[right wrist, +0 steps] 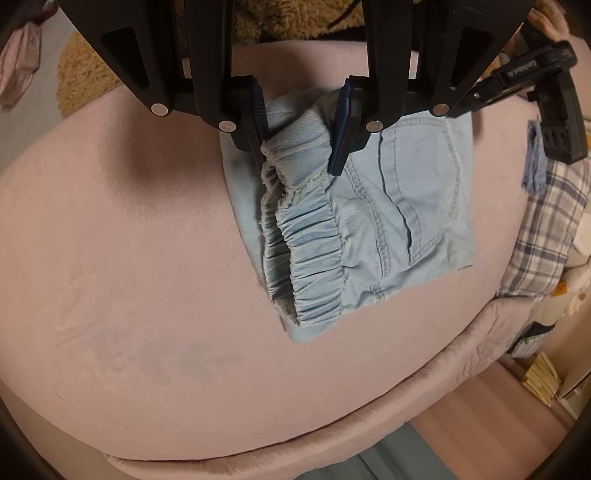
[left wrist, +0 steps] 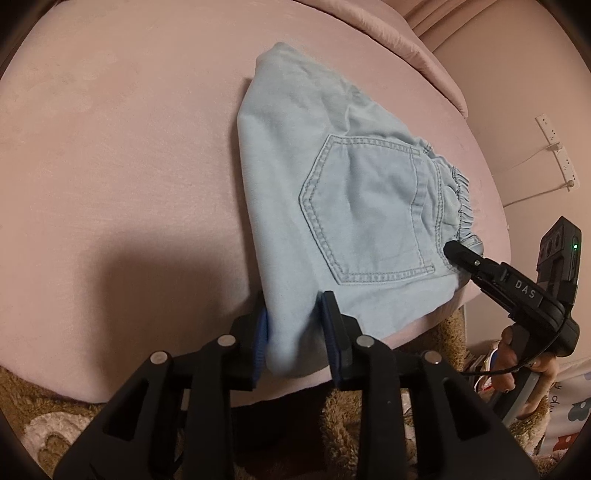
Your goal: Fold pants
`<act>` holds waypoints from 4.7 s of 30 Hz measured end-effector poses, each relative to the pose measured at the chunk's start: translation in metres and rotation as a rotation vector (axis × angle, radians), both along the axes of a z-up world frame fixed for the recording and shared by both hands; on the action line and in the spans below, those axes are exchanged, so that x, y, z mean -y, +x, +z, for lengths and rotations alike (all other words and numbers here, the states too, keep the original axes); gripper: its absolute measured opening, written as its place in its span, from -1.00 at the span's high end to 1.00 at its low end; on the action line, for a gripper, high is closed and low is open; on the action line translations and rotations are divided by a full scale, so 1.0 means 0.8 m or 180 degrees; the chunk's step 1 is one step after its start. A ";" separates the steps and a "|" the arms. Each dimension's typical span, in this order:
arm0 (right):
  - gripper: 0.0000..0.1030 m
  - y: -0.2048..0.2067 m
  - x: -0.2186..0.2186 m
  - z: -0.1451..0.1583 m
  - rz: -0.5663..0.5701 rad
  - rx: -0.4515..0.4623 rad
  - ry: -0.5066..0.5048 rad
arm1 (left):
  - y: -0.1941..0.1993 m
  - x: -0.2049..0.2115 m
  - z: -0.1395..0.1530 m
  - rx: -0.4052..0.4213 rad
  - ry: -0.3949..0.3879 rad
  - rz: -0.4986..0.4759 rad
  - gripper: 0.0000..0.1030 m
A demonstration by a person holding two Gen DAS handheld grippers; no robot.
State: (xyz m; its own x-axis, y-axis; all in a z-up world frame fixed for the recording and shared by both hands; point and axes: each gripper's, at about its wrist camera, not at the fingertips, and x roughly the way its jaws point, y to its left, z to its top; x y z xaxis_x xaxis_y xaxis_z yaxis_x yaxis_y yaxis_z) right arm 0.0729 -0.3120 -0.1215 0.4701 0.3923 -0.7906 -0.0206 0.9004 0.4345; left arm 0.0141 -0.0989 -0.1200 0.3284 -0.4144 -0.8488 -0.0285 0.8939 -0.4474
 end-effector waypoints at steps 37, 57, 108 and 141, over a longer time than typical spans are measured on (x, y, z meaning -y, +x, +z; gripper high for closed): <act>0.28 0.041 -0.035 -0.002 0.0346 0.0245 0.0232 | 0.071 0.002 0.012 0.0379 -0.0170 0.0154 0.71; 0.31 0.123 -0.103 0.067 0.0553 0.0763 -0.0241 | 0.161 -0.051 0.048 0.0880 0.0236 0.0309 0.71; -0.69 0.003 -0.097 0.118 0.0134 0.1062 -0.0842 | 0.023 -0.041 0.115 0.1003 0.0592 0.0406 -0.99; -0.69 -0.015 -0.102 0.118 -0.0019 0.1064 -0.0925 | 0.009 -0.022 0.121 0.1065 0.0845 0.0395 -0.99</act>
State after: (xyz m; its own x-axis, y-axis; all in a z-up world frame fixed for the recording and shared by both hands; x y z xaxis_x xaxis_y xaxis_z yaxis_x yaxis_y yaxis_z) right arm 0.0612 -0.2307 -0.0272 0.7205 0.1725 -0.6717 -0.1113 0.9848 0.1336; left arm 0.0210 -0.0814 -0.0233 0.6366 -0.1365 -0.7590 -0.0356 0.9780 -0.2057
